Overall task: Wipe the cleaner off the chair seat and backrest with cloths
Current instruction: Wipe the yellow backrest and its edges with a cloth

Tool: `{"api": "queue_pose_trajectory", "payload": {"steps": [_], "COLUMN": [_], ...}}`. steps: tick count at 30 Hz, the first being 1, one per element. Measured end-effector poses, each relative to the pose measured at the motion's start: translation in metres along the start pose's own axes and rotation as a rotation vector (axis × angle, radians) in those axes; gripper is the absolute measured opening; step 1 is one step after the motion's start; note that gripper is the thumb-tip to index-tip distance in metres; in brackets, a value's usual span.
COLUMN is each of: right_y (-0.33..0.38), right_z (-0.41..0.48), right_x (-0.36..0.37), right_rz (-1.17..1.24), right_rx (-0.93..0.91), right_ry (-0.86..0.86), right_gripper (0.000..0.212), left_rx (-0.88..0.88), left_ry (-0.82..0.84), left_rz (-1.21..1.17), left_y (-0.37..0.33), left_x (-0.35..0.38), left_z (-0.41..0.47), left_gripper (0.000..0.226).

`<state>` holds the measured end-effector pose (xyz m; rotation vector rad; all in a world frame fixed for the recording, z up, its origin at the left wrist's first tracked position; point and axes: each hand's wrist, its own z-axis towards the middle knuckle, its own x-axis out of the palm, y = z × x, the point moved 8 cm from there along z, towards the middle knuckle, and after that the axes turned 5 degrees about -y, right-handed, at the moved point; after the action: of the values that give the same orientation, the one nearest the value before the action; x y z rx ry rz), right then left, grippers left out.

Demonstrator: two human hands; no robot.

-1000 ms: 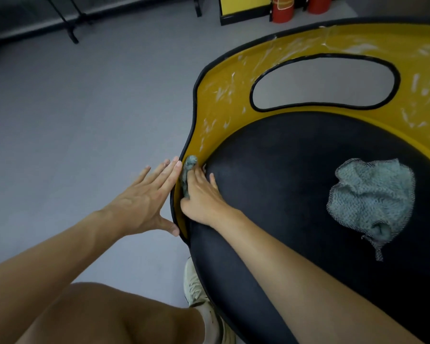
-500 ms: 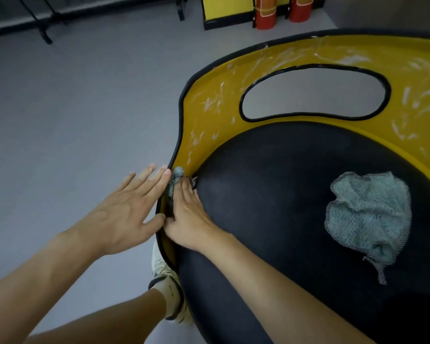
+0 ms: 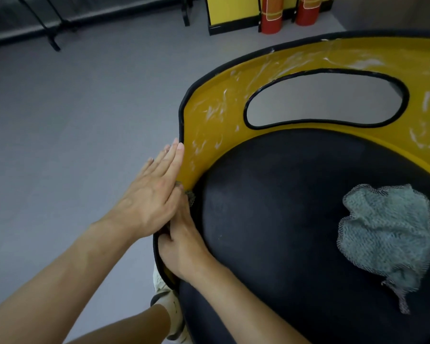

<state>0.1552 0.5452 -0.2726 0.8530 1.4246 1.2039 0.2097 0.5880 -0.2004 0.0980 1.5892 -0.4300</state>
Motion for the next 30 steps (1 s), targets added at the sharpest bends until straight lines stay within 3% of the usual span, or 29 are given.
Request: {"api": "queue_pose_trajectory", "payload": {"steps": [3, 6, 9, 13, 17, 20, 24, 30], "right_y": [-0.007, -0.018, -0.022, -0.027, -0.019, -0.014, -0.011, -0.007], "right_z": [0.032, 0.058, 0.065, 0.063, 0.036, 0.036, 0.068, 0.077], "right_x": [-0.010, -0.027, -0.038, -0.025, -0.002, 0.009, -0.028, -0.044], "right_rz": [-0.049, -0.030, -0.004, 0.025, -0.081, -0.319, -0.101, -0.074], "right_rx": [0.017, 0.090, 0.048, 0.071, -0.044, -0.087, 0.019, 0.034], "right_ry": [-0.062, -0.023, -0.061, -0.106, -0.195, -0.131, -0.090, -0.138], "right_gripper": [0.074, 0.082, 0.088, 0.086, 0.080, 0.071, 0.084, 0.088], "left_rx": [0.002, -0.008, -0.001, 0.007, 0.011, 0.004, -0.022, -0.032], "left_ry": [0.015, 0.031, 0.041, 0.056, 0.046, 0.034, 0.040, 0.040], "left_rz": [0.006, 0.006, -0.004, -0.017, -0.013, -0.028, -0.069, -0.073], "left_y": [0.001, 0.005, 0.007, 0.009, 0.009, 0.009, 0.010, 0.008], "left_x": [0.003, 0.005, 0.006, 0.007, 0.006, 0.006, 0.002, 0.003], "left_z": [-0.005, -0.008, -0.008, -0.006, -0.004, -0.004, -0.004, -0.002], "left_gripper": [0.068, 0.068, 0.069, 0.069, 0.067, 0.066, 0.066, 0.067]}}
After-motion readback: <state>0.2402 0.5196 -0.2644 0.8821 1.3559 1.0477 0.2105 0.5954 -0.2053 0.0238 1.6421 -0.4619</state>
